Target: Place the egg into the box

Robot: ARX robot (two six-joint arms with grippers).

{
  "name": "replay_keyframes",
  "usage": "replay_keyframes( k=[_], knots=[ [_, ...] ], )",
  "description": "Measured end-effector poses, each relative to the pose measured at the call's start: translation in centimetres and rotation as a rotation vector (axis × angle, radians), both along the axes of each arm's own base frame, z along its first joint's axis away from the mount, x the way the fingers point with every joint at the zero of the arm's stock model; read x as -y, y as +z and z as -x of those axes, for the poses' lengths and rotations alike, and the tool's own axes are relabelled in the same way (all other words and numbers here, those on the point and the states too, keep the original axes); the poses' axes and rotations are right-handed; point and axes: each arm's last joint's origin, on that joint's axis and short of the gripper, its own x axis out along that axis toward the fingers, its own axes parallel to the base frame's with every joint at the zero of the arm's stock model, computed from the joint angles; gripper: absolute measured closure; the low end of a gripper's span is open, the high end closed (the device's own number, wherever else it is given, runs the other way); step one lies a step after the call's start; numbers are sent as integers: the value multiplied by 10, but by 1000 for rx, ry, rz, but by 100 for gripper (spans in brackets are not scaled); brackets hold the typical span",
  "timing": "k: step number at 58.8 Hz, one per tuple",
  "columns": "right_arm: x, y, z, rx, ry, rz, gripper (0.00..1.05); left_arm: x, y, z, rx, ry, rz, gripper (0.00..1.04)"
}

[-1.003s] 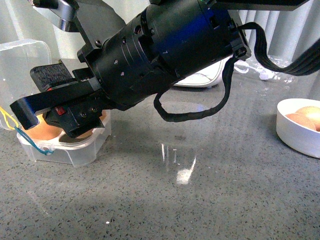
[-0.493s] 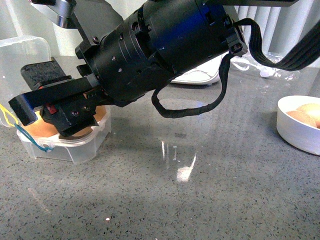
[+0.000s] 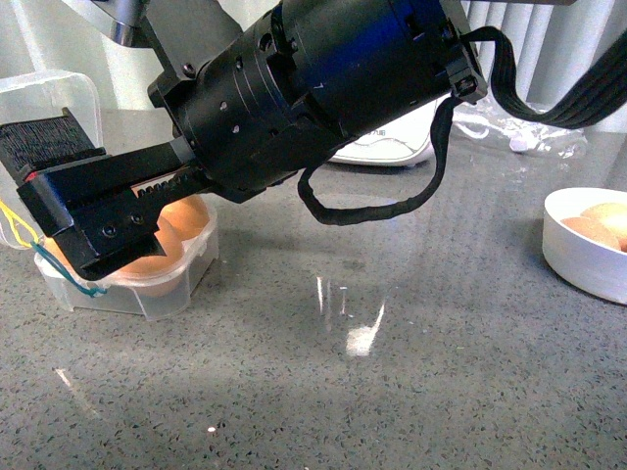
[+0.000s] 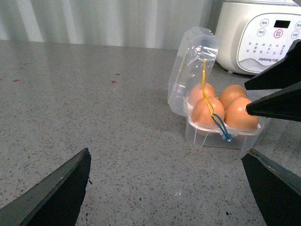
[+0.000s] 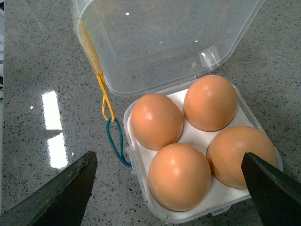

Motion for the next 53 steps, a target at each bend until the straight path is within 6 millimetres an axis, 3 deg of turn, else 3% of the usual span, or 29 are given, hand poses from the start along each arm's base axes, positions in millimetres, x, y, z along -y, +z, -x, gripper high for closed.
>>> replay_keyframes(
  k=[11, 20, 39, 47, 53],
  knots=[
    [14, 26, 4, 62, -34, -58, 7, 0, 0, 0, 0, 0, 0, 7],
    [66, 55, 15, 149, -206, -153, 7, 0, 0, 0, 0, 0, 0, 7],
    [155, 46, 48, 306, -608, -107, 7, 0, 0, 0, 0, 0, 0, 7],
    [186, 54, 69, 421, -770, -94, 7, 0, 0, 0, 0, 0, 0, 7],
    [212, 56, 92, 525, -1044, -181, 23, 0, 0, 0, 0, 0, 0, 7]
  ],
)
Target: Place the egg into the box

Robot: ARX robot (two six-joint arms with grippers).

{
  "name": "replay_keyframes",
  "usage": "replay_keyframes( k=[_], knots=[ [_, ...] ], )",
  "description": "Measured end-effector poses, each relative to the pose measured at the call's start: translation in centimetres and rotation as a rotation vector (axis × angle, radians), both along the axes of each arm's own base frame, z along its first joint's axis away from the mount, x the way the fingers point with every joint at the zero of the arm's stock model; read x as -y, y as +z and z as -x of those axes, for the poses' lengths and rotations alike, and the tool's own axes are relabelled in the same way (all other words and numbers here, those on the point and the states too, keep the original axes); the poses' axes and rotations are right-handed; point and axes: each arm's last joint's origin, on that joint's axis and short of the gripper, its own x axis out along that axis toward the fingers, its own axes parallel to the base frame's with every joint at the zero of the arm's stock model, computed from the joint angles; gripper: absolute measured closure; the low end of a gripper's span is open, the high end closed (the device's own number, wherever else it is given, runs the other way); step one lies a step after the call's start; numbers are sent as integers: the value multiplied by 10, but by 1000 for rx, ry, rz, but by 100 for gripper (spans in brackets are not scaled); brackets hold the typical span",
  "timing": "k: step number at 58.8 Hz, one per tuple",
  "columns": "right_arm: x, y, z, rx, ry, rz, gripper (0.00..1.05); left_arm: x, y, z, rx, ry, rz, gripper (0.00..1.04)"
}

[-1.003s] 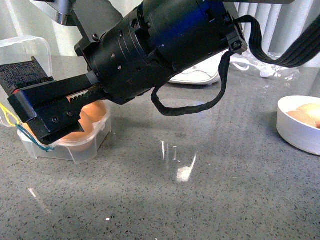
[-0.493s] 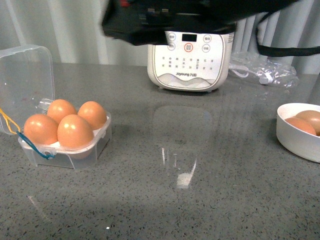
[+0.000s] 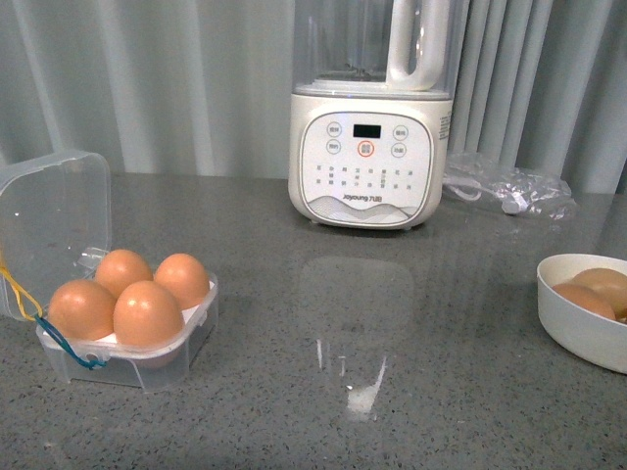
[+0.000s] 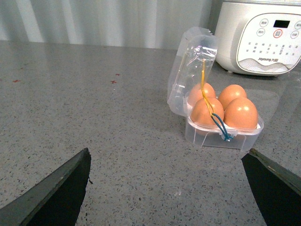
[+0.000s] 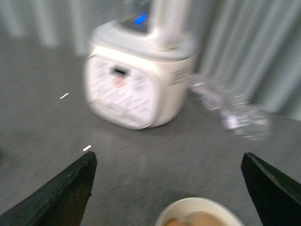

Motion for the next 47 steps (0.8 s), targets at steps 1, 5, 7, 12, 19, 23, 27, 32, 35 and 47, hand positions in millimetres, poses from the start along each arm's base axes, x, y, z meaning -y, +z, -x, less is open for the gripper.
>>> replay_keyframes(
  k=[1, 5, 7, 12, 19, 23, 27, 32, 35, 47],
  knots=[
    [3, -1, 3, 4, -13, -9, 25, 0, 0, 0, 0, 0, 0, 7],
    [22, -13, 22, 13, -47, -45, 37, 0, 0, 0, 0, 1, 0, 7],
    [29, -19, 29, 13, -45, -54, 43, 0, 0, 0, 0, 1, 0, 7],
    [40, -40, 47, 4, -80, -69, 59, 0, 0, 0, 0, 0, 0, 7],
    [41, -65, 65, 12, -73, -75, 80, 0, 0, 0, 0, 0, 0, 7],
    [41, -80, 72, 16, -69, -76, 93, 0, 0, 0, 0, 1, 0, 7],
    [41, -100, 80, 15, -71, -77, 101, 0, 0, 0, 0, 1, 0, 7],
    [41, -128, 89, -10, -75, -76, 101, 0, 0, 0, 0, 0, 0, 7],
    [41, -131, 92, -24, -74, -75, 101, 0, 0, 0, 0, 1, 0, 7],
    [41, -125, 103, 4, -72, -77, 101, 0, 0, 0, 0, 1, 0, 7]
  ],
)
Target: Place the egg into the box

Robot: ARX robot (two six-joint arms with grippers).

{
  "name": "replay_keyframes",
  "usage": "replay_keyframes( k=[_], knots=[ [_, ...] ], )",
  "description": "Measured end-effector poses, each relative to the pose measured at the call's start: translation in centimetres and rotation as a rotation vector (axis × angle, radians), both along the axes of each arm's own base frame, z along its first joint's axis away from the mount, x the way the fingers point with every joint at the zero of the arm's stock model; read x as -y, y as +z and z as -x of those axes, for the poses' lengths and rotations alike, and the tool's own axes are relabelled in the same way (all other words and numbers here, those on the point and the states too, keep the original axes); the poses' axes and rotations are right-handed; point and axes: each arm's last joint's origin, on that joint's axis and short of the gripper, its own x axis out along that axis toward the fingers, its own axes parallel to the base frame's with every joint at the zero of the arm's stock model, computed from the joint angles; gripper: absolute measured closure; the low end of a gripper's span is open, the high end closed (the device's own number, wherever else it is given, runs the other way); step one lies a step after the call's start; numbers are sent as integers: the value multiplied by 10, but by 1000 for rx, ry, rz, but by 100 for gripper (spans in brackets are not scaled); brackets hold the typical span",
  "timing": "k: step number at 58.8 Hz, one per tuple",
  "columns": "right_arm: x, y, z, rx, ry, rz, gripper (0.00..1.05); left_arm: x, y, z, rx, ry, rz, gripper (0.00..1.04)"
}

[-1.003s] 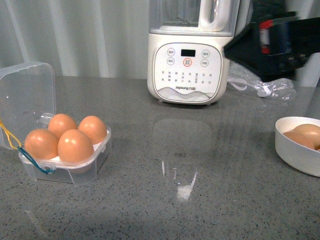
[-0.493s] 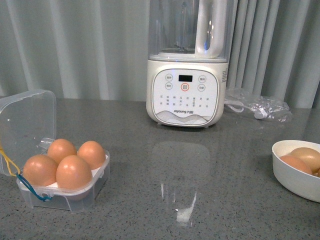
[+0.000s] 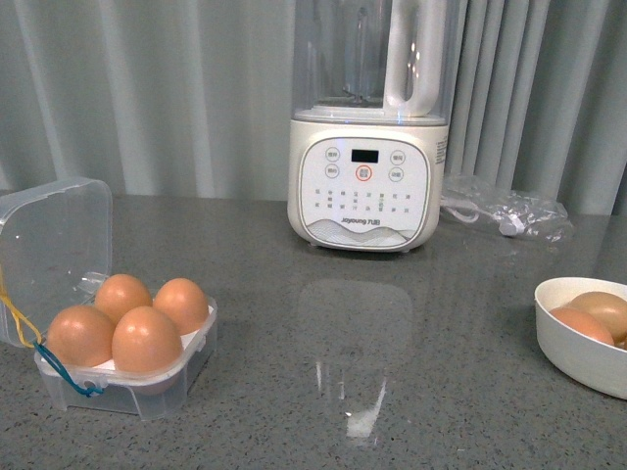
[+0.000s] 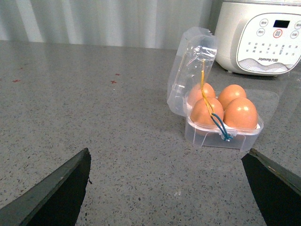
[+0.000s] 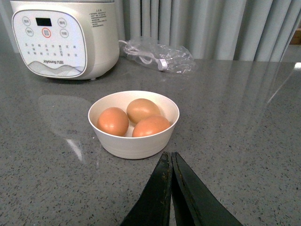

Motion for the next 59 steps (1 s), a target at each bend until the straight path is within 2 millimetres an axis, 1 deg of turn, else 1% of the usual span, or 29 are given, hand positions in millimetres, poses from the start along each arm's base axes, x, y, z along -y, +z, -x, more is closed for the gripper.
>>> replay_keyframes(
  k=[18, 51, 56, 59],
  knots=[
    [0, 2, 11, 8, 0, 0, 101, 0, 0, 0, 0, 0, 0, 7],
    [0, 2, 21, 9, 0, 0, 101, 0, 0, 0, 0, 0, 0, 7],
    [0, -3, 28, -27, 1, 0, 101, 0, 0, 0, 0, 0, 0, 7],
    [0, -2, 31, -8, 1, 0, 101, 0, 0, 0, 0, 0, 0, 7]
  ],
)
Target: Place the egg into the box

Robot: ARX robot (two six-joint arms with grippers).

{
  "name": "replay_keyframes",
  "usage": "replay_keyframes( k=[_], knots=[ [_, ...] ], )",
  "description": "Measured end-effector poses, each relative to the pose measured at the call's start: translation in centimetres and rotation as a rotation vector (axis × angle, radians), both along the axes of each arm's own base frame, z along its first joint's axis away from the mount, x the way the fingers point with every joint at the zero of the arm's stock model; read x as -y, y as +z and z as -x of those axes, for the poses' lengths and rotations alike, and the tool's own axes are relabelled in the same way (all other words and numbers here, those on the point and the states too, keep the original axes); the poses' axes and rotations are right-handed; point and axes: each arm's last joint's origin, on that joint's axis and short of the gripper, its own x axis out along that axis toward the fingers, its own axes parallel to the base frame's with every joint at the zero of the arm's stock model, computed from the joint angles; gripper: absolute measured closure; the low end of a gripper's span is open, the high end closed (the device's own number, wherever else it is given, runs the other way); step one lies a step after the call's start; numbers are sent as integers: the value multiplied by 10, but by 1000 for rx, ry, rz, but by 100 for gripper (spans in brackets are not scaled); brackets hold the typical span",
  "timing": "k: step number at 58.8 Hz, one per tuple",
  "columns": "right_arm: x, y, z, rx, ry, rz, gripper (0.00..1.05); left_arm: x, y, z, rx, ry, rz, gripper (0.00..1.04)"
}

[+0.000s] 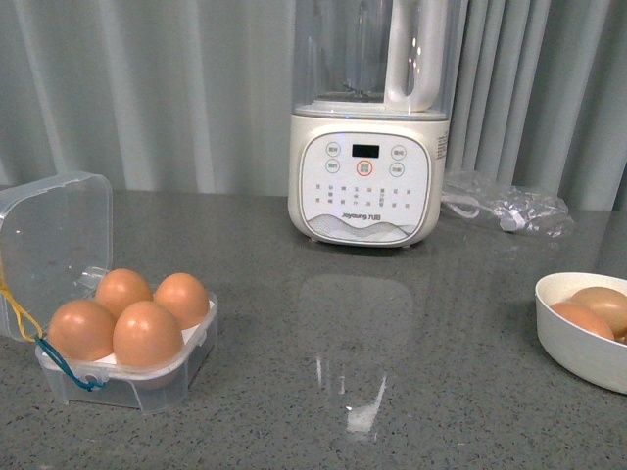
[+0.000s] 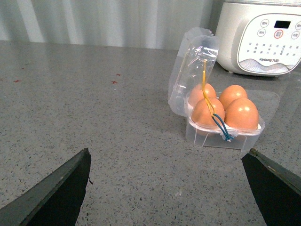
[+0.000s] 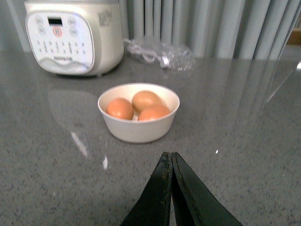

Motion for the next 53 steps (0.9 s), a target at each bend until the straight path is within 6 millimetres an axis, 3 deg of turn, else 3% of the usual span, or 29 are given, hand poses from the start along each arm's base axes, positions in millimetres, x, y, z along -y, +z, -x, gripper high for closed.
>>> replay_keyframes(
  k=[24, 33, 53],
  knots=[
    [0, 1, 1, 11, 0, 0, 99, 0, 0, 0, 0, 0, 0, 7],
    [0, 1, 1, 11, 0, 0, 75, 0, 0, 0, 0, 0, 0, 7],
    [0, 1, 1, 11, 0, 0, 9, 0, 0, 0, 0, 0, 0, 7]
  ],
)
